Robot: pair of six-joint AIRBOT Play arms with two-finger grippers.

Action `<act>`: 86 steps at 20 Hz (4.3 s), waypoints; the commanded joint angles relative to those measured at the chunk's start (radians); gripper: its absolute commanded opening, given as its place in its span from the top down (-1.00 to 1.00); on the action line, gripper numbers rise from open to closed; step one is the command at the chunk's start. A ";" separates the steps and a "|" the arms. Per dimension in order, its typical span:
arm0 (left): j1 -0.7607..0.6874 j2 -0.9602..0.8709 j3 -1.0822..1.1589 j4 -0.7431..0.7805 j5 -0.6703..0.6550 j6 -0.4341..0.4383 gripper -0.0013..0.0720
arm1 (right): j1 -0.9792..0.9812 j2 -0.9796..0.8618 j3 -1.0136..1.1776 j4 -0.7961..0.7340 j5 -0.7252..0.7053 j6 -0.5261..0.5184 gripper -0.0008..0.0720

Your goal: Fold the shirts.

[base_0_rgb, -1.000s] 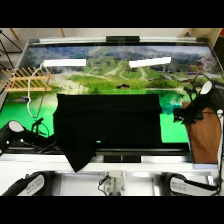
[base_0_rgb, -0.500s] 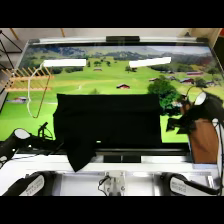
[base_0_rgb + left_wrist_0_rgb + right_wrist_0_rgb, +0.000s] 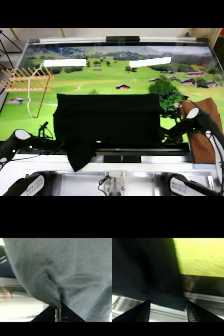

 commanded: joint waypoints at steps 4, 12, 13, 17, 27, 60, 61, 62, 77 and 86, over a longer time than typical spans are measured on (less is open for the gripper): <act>0.000 0.014 0.026 0.008 -0.039 0.022 0.86 | 0.117 -0.002 -0.024 0.061 -0.111 0.001 0.79; 0.007 -0.042 0.507 0.154 -0.146 0.028 0.87 | 0.087 0.068 0.303 -0.101 -0.113 0.010 0.80; 0.006 -0.097 0.566 0.140 -0.130 0.028 0.87 | 0.101 0.029 0.360 -0.102 -0.149 0.010 0.80; 0.006 -0.378 0.827 0.094 -0.128 0.028 0.87 | 0.154 -0.192 0.595 -0.105 -0.190 0.028 0.80; -0.064 -0.789 1.130 0.023 -0.127 -0.031 -0.62 | 0.150 -0.446 0.773 -0.133 -0.145 0.060 -0.92; -0.890 -0.898 1.102 -0.575 0.423 0.015 0.86 | 0.095 0.216 0.774 0.344 0.285 0.140 0.79; -0.891 -0.900 1.104 -0.575 0.424 0.045 0.86 | 0.098 0.216 0.774 0.344 0.270 0.158 0.79; -0.874 -0.889 1.104 -0.570 0.426 0.074 0.87 | 0.104 0.211 0.774 0.342 0.250 0.160 0.79; -0.001 -0.135 1.104 0.309 -0.014 -0.235 0.87 | 0.726 -0.420 0.773 0.775 -0.535 0.053 0.78; 0.003 -0.081 1.054 0.309 -0.039 -0.196 0.87 | 0.576 -0.429 0.773 0.600 -0.229 0.059 -0.50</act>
